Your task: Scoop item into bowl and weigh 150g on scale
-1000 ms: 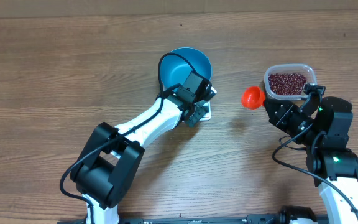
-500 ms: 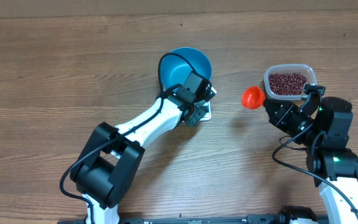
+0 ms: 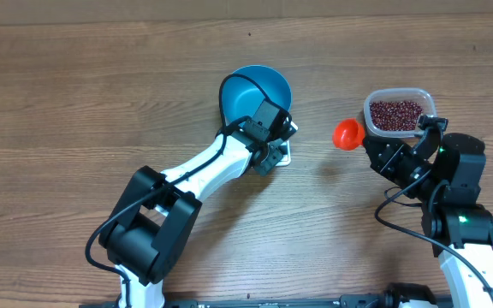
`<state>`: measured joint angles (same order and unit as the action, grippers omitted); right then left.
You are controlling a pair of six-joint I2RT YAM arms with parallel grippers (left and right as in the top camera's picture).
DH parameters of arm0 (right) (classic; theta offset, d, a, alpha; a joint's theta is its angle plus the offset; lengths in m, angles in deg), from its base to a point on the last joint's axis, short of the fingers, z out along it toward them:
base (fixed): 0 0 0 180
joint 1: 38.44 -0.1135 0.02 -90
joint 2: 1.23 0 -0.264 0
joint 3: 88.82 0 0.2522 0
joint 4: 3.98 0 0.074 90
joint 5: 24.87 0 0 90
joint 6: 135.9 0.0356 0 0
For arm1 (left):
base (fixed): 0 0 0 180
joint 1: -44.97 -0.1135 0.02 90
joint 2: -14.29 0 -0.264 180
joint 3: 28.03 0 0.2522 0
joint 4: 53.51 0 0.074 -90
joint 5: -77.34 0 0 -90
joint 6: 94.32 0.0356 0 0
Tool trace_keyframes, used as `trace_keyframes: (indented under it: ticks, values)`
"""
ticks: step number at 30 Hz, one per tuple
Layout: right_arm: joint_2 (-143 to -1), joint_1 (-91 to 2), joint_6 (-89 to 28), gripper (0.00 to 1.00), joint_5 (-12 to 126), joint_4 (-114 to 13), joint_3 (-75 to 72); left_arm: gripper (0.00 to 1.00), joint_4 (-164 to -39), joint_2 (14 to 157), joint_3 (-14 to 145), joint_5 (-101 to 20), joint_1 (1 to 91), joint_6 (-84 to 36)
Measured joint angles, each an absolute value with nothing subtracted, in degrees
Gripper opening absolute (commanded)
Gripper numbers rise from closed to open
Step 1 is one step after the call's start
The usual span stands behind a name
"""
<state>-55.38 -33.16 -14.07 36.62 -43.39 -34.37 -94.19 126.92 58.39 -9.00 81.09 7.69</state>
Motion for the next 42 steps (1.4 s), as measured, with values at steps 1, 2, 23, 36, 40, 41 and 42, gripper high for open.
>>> trace_keyframes:
  ticks: [1,2,23,36,40,41,42]
  values:
    - [-55.38,-33.19,-14.05,0.04,36.62,-43.39,-34.37,0.04,-94.19,126.92,58.39,-8.98,81.09,7.69]
    - [-55.38,-33.19,-14.07,0.04,36.64,-43.42,-34.37,0.04,-94.15,126.92,58.39,-8.98,81.09,7.69]
    - [-55.38,-33.19,-14.05,0.04,36.64,-43.44,-34.37,0.04,-92.31,126.97,58.39,-9.00,81.09,7.69]
    - [-55.38,-33.19,-14.05,0.04,36.62,-43.46,-34.37,0.04,-92.64,126.97,58.39,-8.83,81.09,7.63]
    - [-55.38,-33.19,-14.05,0.04,36.62,-43.46,-34.37,0.05,-92.20,126.97,58.39,-8.48,81.09,7.19]
    - [-55.38,-33.19,-14.07,0.04,36.62,-43.48,-34.37,0.04,-92.07,126.97,58.39,-8.39,81.09,7.02]
    - [-55.38,-33.19,-14.03,0.04,36.62,-43.42,-34.37,0.04,-92.05,126.99,58.39,-8.30,81.09,6.78]
